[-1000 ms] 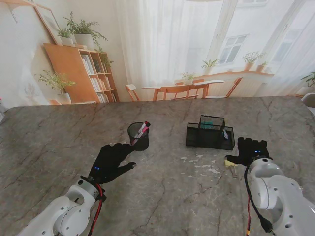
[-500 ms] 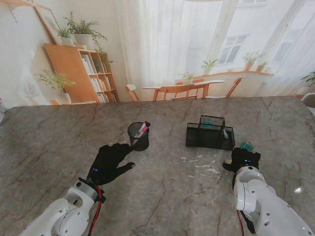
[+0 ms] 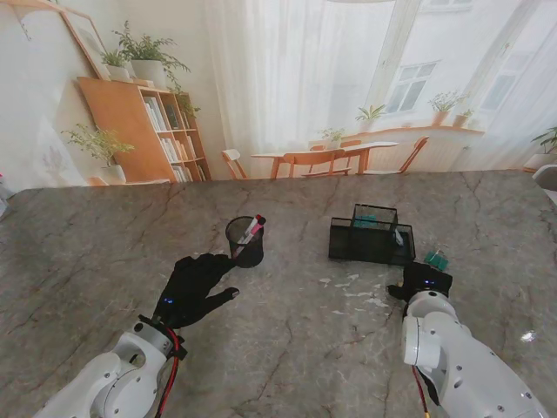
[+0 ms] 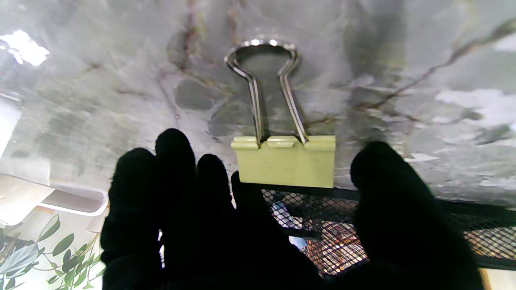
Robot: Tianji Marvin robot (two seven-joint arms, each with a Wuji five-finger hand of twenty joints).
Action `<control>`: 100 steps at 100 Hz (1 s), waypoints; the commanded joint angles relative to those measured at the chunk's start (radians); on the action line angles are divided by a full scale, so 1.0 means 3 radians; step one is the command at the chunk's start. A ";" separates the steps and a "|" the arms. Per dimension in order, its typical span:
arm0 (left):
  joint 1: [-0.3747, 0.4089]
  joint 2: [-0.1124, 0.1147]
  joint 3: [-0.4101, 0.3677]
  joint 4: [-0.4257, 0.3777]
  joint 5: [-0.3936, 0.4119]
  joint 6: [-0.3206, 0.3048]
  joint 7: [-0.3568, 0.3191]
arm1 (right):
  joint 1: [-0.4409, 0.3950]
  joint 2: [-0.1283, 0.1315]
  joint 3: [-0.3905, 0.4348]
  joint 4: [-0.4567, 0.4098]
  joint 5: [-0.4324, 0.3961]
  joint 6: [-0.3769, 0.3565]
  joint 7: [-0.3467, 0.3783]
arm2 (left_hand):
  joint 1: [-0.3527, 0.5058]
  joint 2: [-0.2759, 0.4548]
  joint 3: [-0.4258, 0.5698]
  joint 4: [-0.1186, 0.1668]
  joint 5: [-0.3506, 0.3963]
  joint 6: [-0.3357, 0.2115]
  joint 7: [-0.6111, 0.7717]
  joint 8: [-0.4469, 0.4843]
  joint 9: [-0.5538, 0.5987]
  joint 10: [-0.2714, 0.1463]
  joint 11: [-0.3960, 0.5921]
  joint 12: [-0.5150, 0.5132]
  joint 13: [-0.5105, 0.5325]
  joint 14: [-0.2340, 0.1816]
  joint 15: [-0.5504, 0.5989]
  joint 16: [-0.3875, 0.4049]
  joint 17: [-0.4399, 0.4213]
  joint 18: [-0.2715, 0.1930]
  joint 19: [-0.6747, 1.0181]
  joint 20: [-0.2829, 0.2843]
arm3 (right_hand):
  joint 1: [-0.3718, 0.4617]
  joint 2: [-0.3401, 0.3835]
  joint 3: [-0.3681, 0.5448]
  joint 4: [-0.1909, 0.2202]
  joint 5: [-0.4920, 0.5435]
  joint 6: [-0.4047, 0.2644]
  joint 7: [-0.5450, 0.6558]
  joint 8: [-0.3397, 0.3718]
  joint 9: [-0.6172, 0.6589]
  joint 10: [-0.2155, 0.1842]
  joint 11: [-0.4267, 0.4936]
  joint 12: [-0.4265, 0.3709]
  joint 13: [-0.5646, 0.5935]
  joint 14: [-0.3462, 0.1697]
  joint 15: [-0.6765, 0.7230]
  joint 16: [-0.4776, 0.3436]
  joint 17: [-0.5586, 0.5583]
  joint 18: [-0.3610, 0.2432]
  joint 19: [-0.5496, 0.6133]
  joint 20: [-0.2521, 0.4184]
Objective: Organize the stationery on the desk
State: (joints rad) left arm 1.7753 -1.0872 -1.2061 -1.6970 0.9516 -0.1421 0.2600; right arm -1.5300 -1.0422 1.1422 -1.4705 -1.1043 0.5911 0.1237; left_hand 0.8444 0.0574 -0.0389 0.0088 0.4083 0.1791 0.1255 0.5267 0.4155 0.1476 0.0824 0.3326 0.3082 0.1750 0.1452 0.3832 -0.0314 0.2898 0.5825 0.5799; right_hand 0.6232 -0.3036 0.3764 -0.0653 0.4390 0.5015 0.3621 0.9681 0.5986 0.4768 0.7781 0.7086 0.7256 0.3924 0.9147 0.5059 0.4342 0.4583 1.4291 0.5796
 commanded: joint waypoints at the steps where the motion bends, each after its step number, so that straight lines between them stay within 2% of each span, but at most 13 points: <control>1: 0.0019 -0.0013 0.0009 -0.0014 0.0005 -0.0008 0.0008 | -0.0015 -0.0005 -0.0066 0.0170 0.0029 0.0028 0.0096 | 0.0037 0.0232 -0.0035 -0.0224 0.0054 0.0022 0.0027 0.0031 0.0014 0.0018 -0.0003 0.0074 0.0044 -0.0017 0.0017 0.0012 -0.0025 -0.0065 -0.0034 0.0021 | 0.0601 -0.0284 0.0011 0.0192 0.0102 0.0083 0.0123 0.0131 0.0129 -0.0033 0.0202 -0.0074 0.0193 -0.0011 0.0083 -0.0018 0.0250 0.0100 0.0129 0.0056; 8: 0.0023 -0.0013 0.0008 -0.0017 0.0010 -0.0011 0.0015 | 0.0001 0.0003 -0.0093 0.0205 0.0000 0.0033 0.0118 | 0.0038 0.0233 -0.0034 -0.0223 0.0055 0.0021 0.0027 0.0031 0.0016 0.0020 -0.0002 0.0075 0.0045 -0.0024 0.0017 0.0012 -0.0025 -0.0065 -0.0034 0.0021 | 0.0711 -0.0338 0.0124 0.0203 0.0201 0.0056 0.0281 0.0154 0.0280 -0.0096 0.0343 -0.0167 0.0393 -0.0068 0.0098 -0.0060 0.0510 0.0086 0.0139 -0.0021; 17: 0.0028 -0.0014 0.0004 -0.0018 0.0016 -0.0015 0.0028 | 0.0008 0.0007 -0.0112 0.0241 -0.0021 0.0061 0.0125 | 0.0039 0.0234 -0.0034 -0.0224 0.0056 0.0019 0.0028 0.0031 0.0014 0.0017 -0.0003 0.0075 0.0042 -0.0018 0.0016 0.0012 -0.0024 -0.0067 -0.0033 0.0021 | 0.0630 -0.0490 0.0710 0.0148 0.0293 0.0032 0.0455 0.0085 0.0434 -0.0145 0.0414 -0.0274 0.0599 -0.0115 0.0089 -0.0132 0.0793 0.0066 0.0153 -0.0212; 26: 0.0030 -0.0015 0.0003 -0.0017 0.0016 -0.0015 0.0035 | 0.0006 0.0011 -0.0121 0.0273 -0.0028 0.0085 0.0123 | 0.0041 0.0232 -0.0034 -0.0224 0.0054 0.0016 0.0027 0.0031 0.0013 0.0015 -0.0003 0.0075 0.0043 -0.0021 0.0016 0.0012 -0.0022 -0.0066 -0.0032 0.0020 | 0.0641 -0.0553 0.0994 0.0116 0.0416 -0.0002 0.0582 0.0022 0.0602 -0.0197 0.0404 -0.0331 0.0777 -0.0170 0.0035 -0.0199 0.1027 0.0032 0.0130 -0.0360; 34: 0.0033 -0.0014 -0.0001 -0.0020 0.0021 -0.0013 0.0034 | -0.0005 0.0018 -0.0116 0.0300 -0.0060 0.0081 0.0132 | 0.0042 0.0230 -0.0035 -0.0224 0.0058 0.0019 0.0029 0.0032 0.0013 0.0017 -0.0003 0.0075 0.0046 -0.0021 0.0018 0.0013 -0.0021 -0.0069 -0.0032 0.0020 | 0.0719 -0.0605 0.1134 0.0087 0.0481 -0.0026 0.0663 -0.0080 0.0725 -0.0224 0.0348 -0.0384 0.0915 -0.0226 -0.0020 -0.0265 0.1219 -0.0036 0.0105 -0.0527; 45: 0.0038 -0.0014 -0.0002 -0.0023 0.0027 -0.0010 0.0044 | -0.0016 0.0015 -0.0117 0.0338 -0.0042 0.0140 0.0097 | 0.0047 0.0231 -0.0033 -0.0224 0.0056 0.0016 0.0028 0.0032 0.0013 0.0015 -0.0003 0.0075 0.0046 -0.0022 0.0017 0.0012 -0.0019 -0.0069 -0.0031 0.0020 | 0.0927 -0.0762 0.1280 -0.0086 0.0429 -0.0032 0.1092 -0.0564 0.0942 -0.0237 0.0217 -0.0444 0.1116 -0.0283 -0.0094 -0.0374 0.1482 -0.0102 0.0129 -0.0869; 66: 0.0036 -0.0012 0.0001 -0.0025 0.0032 -0.0006 0.0035 | -0.0063 0.0018 -0.0083 0.0369 -0.0064 0.0141 0.0071 | 0.0051 0.0226 -0.0034 -0.0224 0.0057 0.0015 0.0029 0.0033 0.0013 0.0014 -0.0002 0.0075 0.0047 -0.0021 0.0019 0.0014 -0.0018 -0.0071 -0.0029 0.0019 | 0.1245 -0.0935 0.1524 -0.0289 0.0383 -0.0021 0.1616 -0.1087 0.1290 -0.0290 -0.0013 -0.0501 0.1394 -0.0403 -0.0236 -0.0497 0.1852 -0.0257 0.0098 -0.1270; 84: 0.0029 -0.0010 0.0007 -0.0032 0.0025 -0.0007 0.0004 | -0.0099 0.0008 -0.0025 0.0349 -0.0012 0.0096 0.0027 | 0.0049 0.0227 -0.0035 -0.0225 0.0056 0.0016 0.0029 0.0033 0.0015 0.0012 -0.0002 0.0076 0.0048 -0.0024 0.0019 0.0014 -0.0018 -0.0068 -0.0027 0.0018 | 0.1402 -0.0969 0.1682 -0.0373 0.0417 -0.0027 0.1699 -0.1271 0.1351 -0.0296 -0.0117 -0.0504 0.1462 -0.0435 -0.0318 -0.0505 0.1975 -0.0379 0.0047 -0.1428; 100: 0.0020 -0.0009 0.0014 -0.0034 0.0018 -0.0007 -0.0015 | -0.0152 -0.0015 0.0070 0.0274 0.0057 0.0040 -0.0059 | 0.0050 0.0226 -0.0035 -0.0225 0.0058 0.0018 0.0029 0.0033 0.0013 0.0016 -0.0002 0.0076 0.0050 -0.0022 0.0020 0.0014 -0.0016 -0.0070 -0.0023 0.0018 | 0.1459 -0.1098 0.1932 -0.0409 0.0492 -0.0080 0.1711 -0.1320 0.1356 -0.0295 -0.0218 -0.0455 0.1463 -0.0458 -0.0331 -0.0470 0.2023 -0.0495 0.0042 -0.1540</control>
State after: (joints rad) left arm 1.7797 -1.0873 -1.2067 -1.7032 0.9599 -0.1423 0.2580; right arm -1.5324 -1.0514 1.1639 -1.4439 -1.0964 0.6023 0.0779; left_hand 0.8444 0.0574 -0.0390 0.0088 0.4083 0.1795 0.1254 0.5267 0.4155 0.1476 0.0824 0.3326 0.3082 0.1750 0.1452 0.3833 -0.0314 0.2898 0.5825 0.5799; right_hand 0.5577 -0.4350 0.7039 -0.3503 0.5715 0.4686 0.8488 0.5943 0.9884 0.3730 0.7221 0.5645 1.1443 0.2614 0.8191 0.3643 0.9962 0.3611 1.4354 0.1422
